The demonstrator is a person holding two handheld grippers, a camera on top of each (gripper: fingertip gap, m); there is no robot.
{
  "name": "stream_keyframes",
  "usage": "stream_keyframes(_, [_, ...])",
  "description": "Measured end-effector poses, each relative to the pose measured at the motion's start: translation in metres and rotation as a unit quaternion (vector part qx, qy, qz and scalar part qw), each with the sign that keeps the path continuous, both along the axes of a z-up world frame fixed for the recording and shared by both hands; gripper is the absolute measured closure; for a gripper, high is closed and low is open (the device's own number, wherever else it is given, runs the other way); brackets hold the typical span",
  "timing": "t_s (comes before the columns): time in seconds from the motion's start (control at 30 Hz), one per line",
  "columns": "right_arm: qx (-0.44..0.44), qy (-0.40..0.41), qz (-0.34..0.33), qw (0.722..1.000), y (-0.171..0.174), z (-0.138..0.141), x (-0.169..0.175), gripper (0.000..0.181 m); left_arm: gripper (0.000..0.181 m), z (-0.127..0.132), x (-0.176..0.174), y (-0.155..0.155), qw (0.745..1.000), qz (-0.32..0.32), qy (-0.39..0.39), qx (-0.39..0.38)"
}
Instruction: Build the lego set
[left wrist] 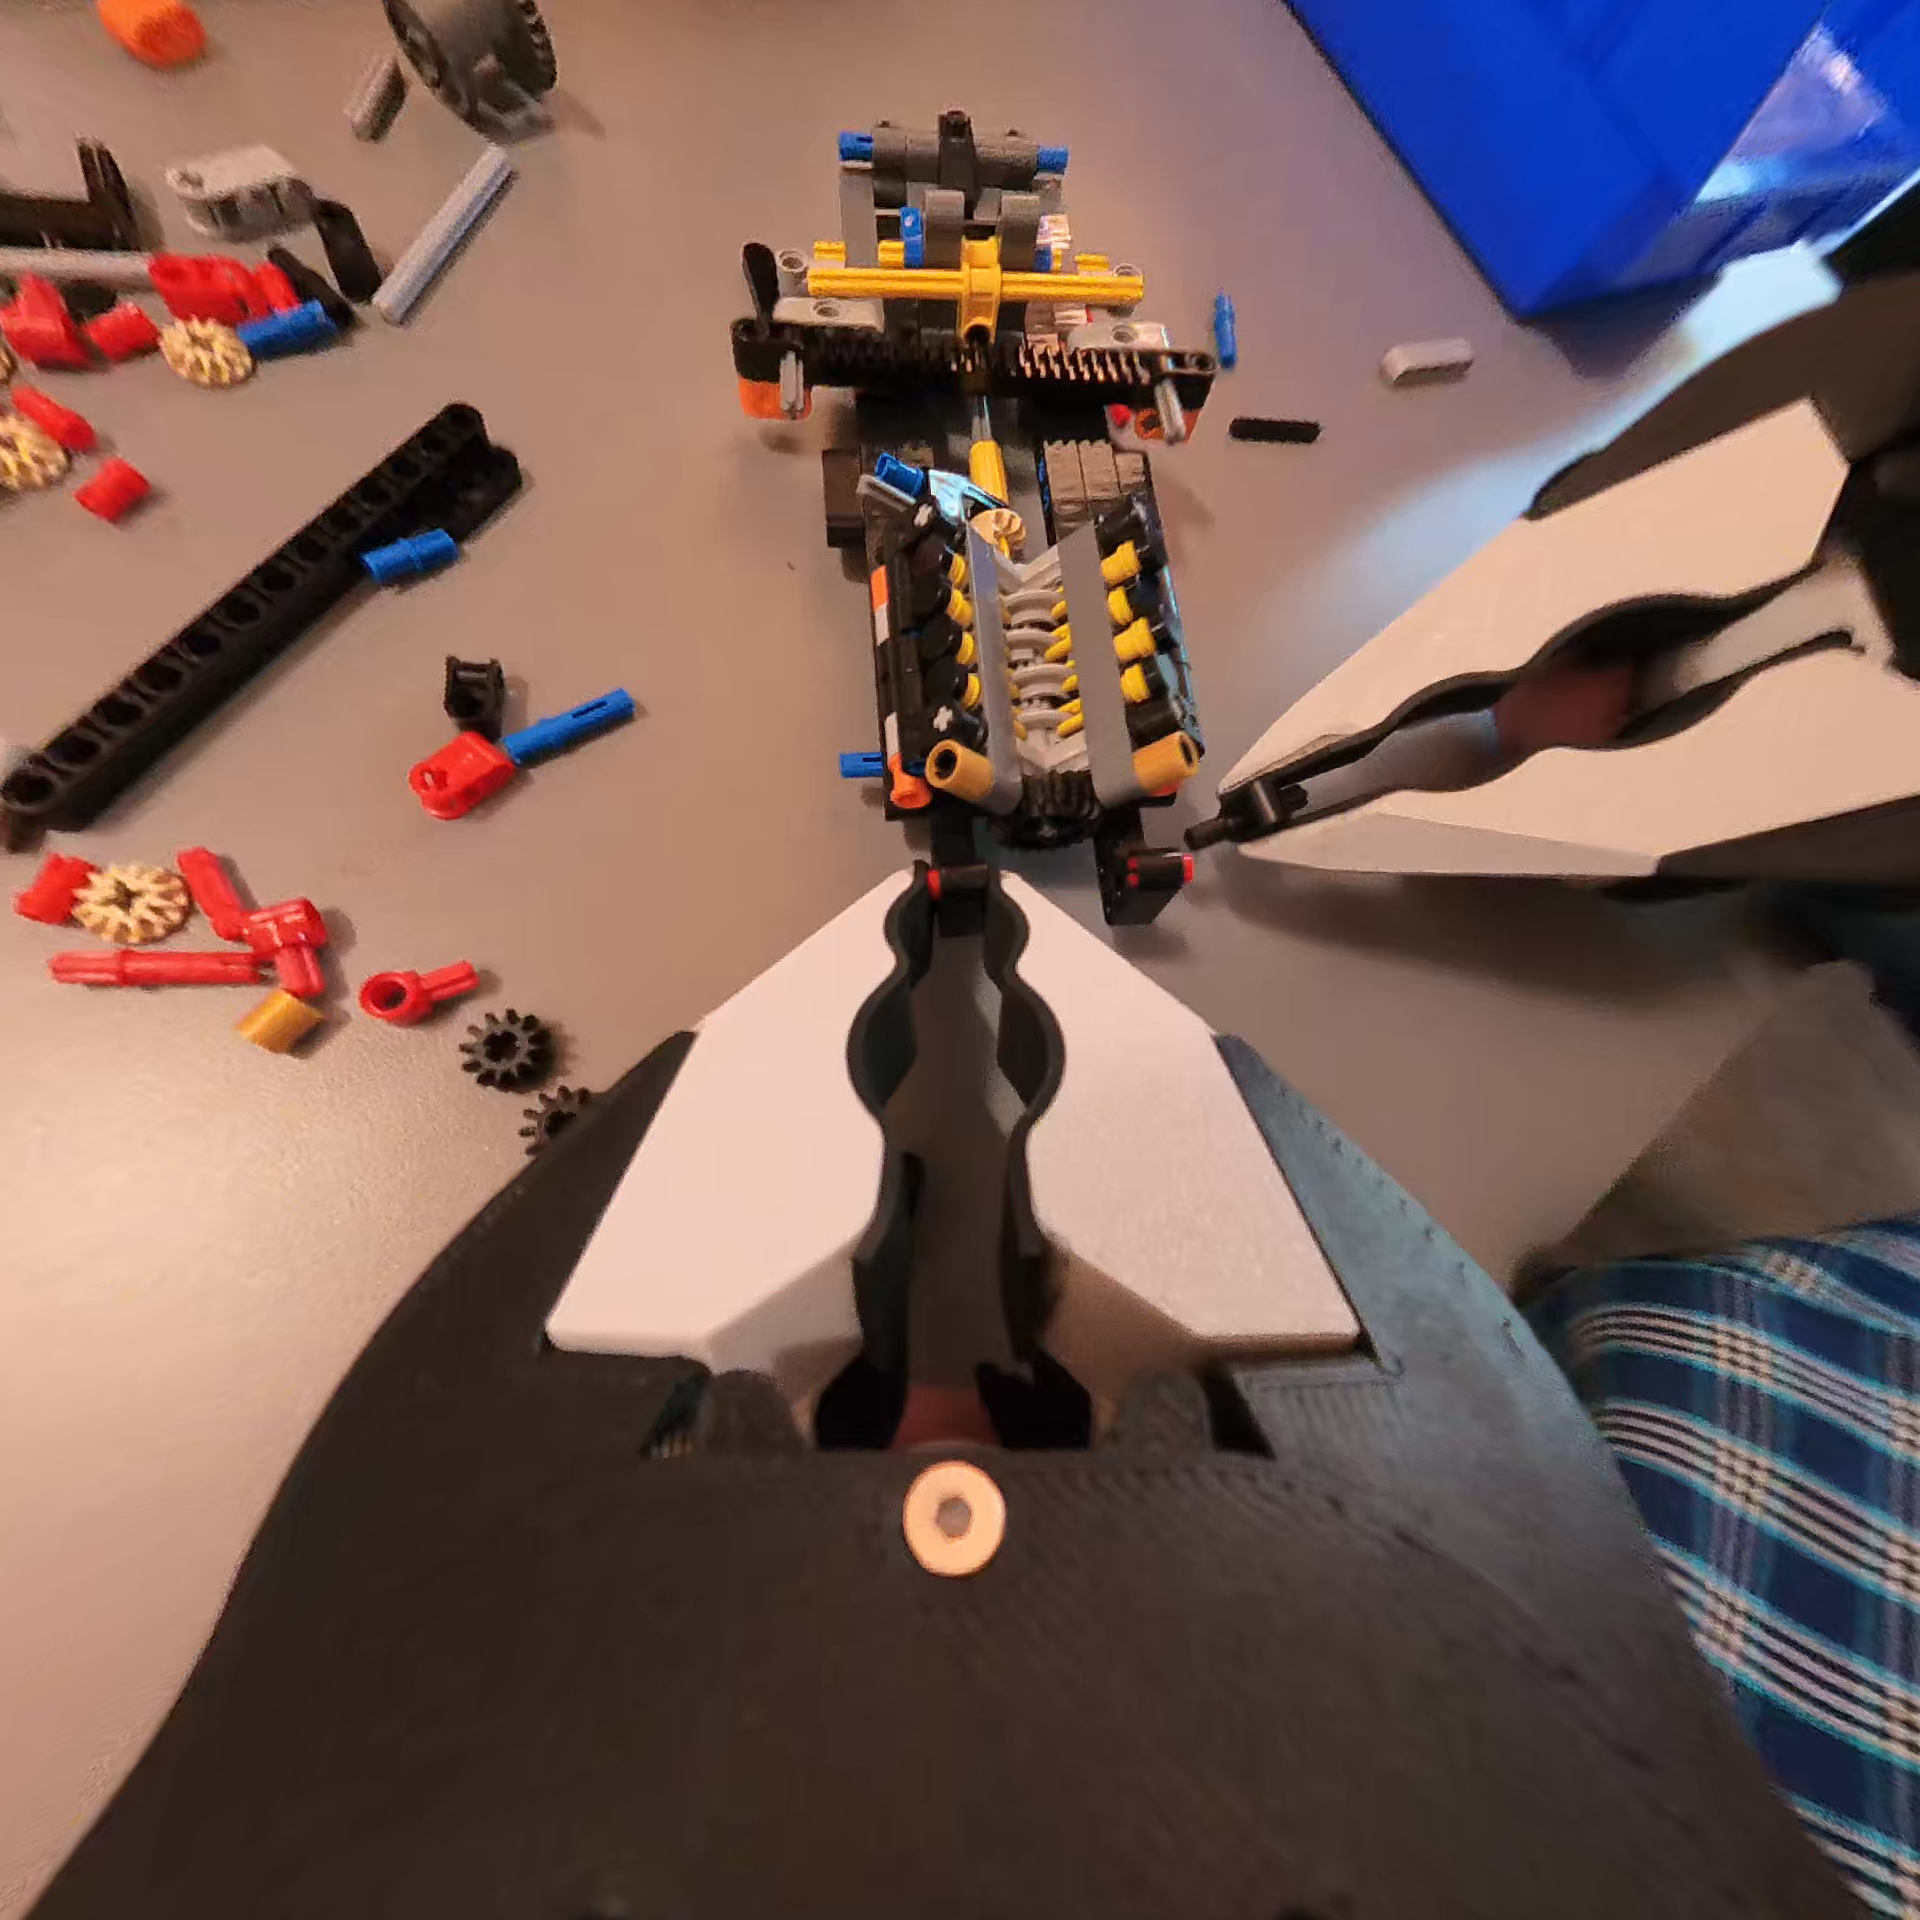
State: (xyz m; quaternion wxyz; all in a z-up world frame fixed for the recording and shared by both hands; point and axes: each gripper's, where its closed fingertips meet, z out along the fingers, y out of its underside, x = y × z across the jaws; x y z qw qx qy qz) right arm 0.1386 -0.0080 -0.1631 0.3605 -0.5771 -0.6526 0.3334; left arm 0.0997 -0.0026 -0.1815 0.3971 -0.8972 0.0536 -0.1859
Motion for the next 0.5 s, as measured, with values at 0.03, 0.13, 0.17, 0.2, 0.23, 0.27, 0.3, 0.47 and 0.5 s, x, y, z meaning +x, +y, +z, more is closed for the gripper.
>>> stream_keyframes(0.03, [-0.002,0.001,-0.012,1.000,0.0011,0.0007,0.0001,0.177,0.174,0.0005,-0.0004,0.0001,1.000,0.003,-0.010,-0.002])
stream_keyframes(0.13, [0.008,0.001,-0.041,0.999,0.0035,-0.0001,-0.0006,0.177,0.174,0.0015,0.0005,-0.0008,0.999,0.012,-0.040,-0.009])
stream_keyframes(0.17, [0.013,0.006,-0.047,0.999,0.0036,0.0013,-0.0016,0.177,0.174,0.0016,0.0010,-0.0011,0.999,0.014,-0.049,-0.010])
stream_keyframes(0.2, [0.012,0.009,-0.054,0.998,0.0039,0.0025,-0.0023,0.177,0.174,0.0018,0.0016,-0.0005,0.998,0.016,-0.054,-0.010])
stream_keyframes(0.23, [0.010,0.007,-0.056,0.998,0.0035,0.0018,-0.0028,0.177,0.174,0.0024,0.0023,-0.0005,0.998,0.017,-0.055,-0.009])
stream_keyframes(0.27, [0.015,0.008,-0.063,0.998,0.0051,0.0021,-0.0033,0.177,0.174,0.0030,0.0033,-0.0006,0.998,0.017,-0.058,-0.008])
stream_keyframes(0.3, [0.018,0.012,-0.067,0.998,0.0059,0.0033,-0.0039,0.177,0.174,0.0038,0.0045,-0.0006,0.998,0.018,-0.060,-0.007])
stream_keyframes(0.47, [0.029,0.011,-0.082,0.996,0.0071,0.0030,-0.0053,0.177,0.174,0.0043,0.0023,-0.0005,0.997,0.025,-0.069,-0.005])
stream_keyframes(0.5, [0.031,0.015,-0.087,0.996,0.0075,0.0042,-0.0056,0.177,0.174,0.0047,0.0029,-0.0011,0.997,0.026,-0.071,-0.004])
